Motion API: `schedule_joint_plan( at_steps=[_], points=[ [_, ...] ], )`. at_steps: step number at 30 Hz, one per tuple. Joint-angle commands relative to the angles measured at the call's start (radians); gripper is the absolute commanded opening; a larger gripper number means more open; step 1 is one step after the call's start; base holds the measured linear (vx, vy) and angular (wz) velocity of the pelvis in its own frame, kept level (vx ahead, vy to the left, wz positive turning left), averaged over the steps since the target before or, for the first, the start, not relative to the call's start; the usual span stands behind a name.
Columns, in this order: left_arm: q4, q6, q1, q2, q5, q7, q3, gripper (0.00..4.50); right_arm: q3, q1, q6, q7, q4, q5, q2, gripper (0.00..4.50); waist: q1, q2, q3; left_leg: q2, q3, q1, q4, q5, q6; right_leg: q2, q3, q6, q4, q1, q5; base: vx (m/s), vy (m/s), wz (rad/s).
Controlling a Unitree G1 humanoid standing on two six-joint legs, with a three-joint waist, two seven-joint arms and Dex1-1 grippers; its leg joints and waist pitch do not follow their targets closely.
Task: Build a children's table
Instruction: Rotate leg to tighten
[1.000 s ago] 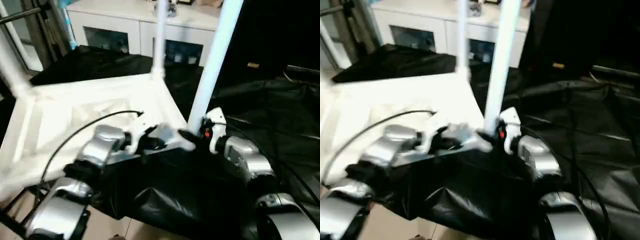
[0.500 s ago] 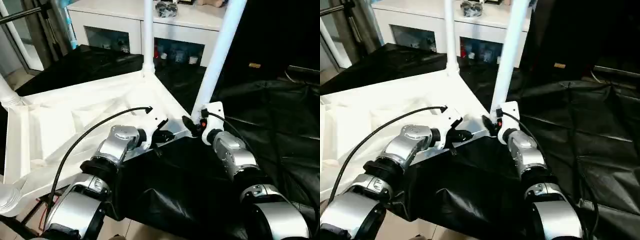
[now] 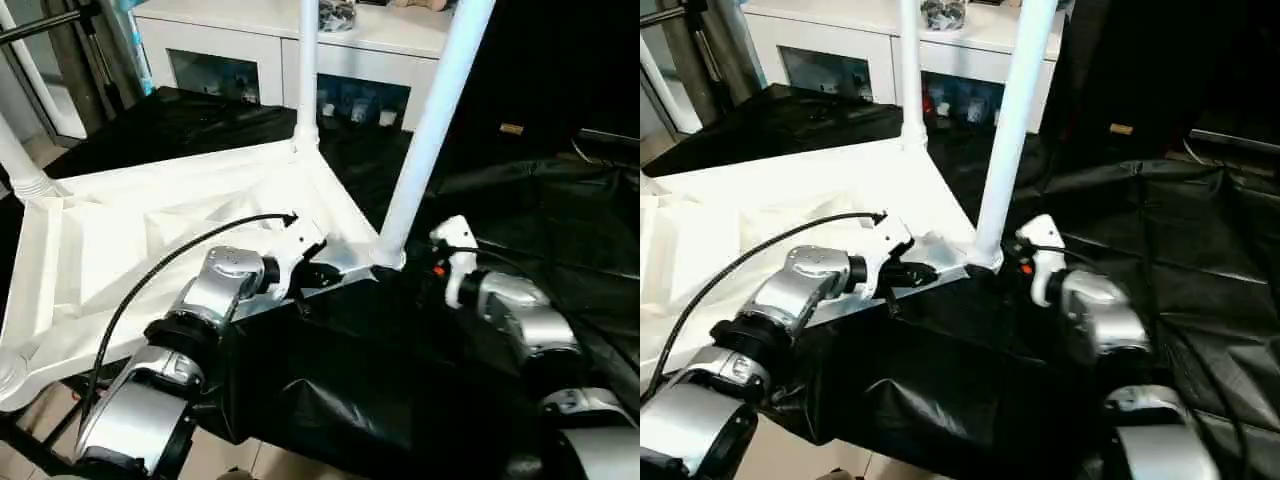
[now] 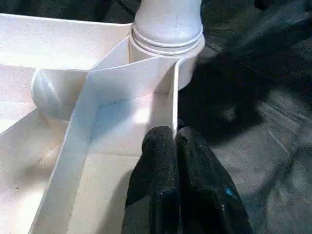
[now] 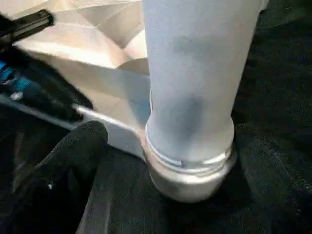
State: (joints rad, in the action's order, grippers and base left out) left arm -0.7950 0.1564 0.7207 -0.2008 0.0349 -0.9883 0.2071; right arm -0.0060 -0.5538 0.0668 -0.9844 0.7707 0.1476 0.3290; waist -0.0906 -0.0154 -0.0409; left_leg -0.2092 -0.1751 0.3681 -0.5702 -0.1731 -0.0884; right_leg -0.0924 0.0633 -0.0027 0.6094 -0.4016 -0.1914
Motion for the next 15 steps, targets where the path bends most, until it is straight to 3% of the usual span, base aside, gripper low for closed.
schedule_joint_plan(
  at_steps=[1,4,9,15],
  points=[
    [0.057,-0.032,-0.015,-0.012,-0.046,-0.075,0.0,0.0,0.021,0.03,0.054,-0.107,-0.055,0.031,0.036,4.46,-0.005,-0.006,0.058,-0.02,-0.005,-0.006,0.055,-0.169,0.092,-0.044,-0.033,-0.255,-0.067,0.059,-0.086,0.0,0.0,0.0],
    [0.085,-0.033,-0.032,-0.028,-0.059,-0.132,0.009,0.0,0.029,0.042,0.073,-0.145,-0.089,0.04,0.051,4.46,-0.008,-0.006,0.061,-0.02,-0.007,-0.004,0.051,-0.14,0.108,-0.043,-0.031,-0.269,-0.061,0.057,-0.043,0.0,0.0,0.0],
    [0.119,-0.029,-0.055,-0.049,-0.066,-0.196,0.027,0.0,0.037,0.037,0.054,-0.139,-0.096,0.029,0.041,4.46,-0.008,-0.003,0.057,-0.023,-0.009,-0.01,0.055,-0.179,0.083,-0.044,-0.033,-0.266,-0.068,0.049,-0.117,0.0,0.0,0.0],
    [0.141,-0.024,-0.07,-0.059,-0.069,-0.226,0.036,0.0,0.05,0.03,0.041,-0.137,-0.088,0.021,0.024,4.46,-0.017,-0.006,0.057,-0.023,-0.009,-0.01,0.057,-0.174,0.07,-0.046,-0.034,-0.253,-0.066,0.05,-0.12,0.0,0.0,0.0]
  ],
)
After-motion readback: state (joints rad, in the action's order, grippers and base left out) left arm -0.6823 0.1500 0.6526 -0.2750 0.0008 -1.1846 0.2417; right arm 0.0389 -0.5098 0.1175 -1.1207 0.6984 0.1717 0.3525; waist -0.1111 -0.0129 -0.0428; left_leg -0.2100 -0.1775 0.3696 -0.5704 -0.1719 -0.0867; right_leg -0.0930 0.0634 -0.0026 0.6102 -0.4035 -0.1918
